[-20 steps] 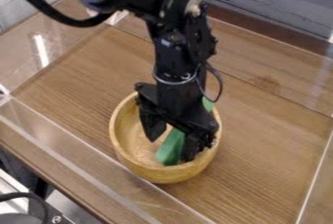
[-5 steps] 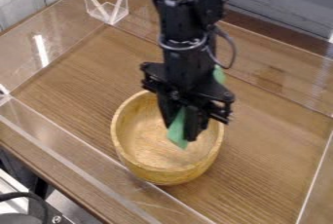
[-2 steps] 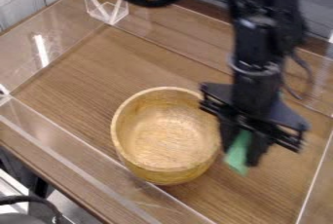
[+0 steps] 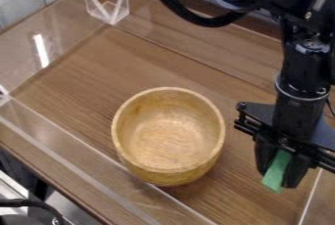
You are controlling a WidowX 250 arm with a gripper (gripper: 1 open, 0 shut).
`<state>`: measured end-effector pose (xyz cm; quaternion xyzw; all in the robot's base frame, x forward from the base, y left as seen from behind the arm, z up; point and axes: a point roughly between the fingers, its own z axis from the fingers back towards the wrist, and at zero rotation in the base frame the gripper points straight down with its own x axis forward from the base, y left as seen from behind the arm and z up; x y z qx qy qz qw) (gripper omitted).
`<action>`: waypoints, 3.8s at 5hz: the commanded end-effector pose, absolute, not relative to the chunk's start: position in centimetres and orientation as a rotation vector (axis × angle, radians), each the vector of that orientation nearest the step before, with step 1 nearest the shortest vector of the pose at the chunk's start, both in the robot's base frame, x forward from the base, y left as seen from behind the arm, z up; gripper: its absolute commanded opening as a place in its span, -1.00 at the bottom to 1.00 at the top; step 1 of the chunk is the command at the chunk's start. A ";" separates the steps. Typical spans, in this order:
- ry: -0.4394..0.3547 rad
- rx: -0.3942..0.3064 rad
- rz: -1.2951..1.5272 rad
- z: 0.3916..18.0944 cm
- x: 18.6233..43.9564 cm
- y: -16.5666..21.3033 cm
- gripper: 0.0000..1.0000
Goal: Remove the green block from inside the brown bowl and put it on the table
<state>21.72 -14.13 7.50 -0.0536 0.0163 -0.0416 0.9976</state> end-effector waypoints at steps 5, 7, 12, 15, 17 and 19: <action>-0.036 -0.126 -0.026 8.8 22.6 -12.1 -1.00; -0.044 -0.127 -0.013 8.1 22.7 -12.1 -1.00; -0.039 -0.119 0.008 6.5 23.4 -11.7 -1.00; -0.014 -0.122 0.016 5.7 24.0 -11.4 1.00; 0.007 -0.131 0.021 5.6 24.2 -11.4 -1.00; 0.014 -0.134 0.021 6.1 24.6 -11.3 -1.00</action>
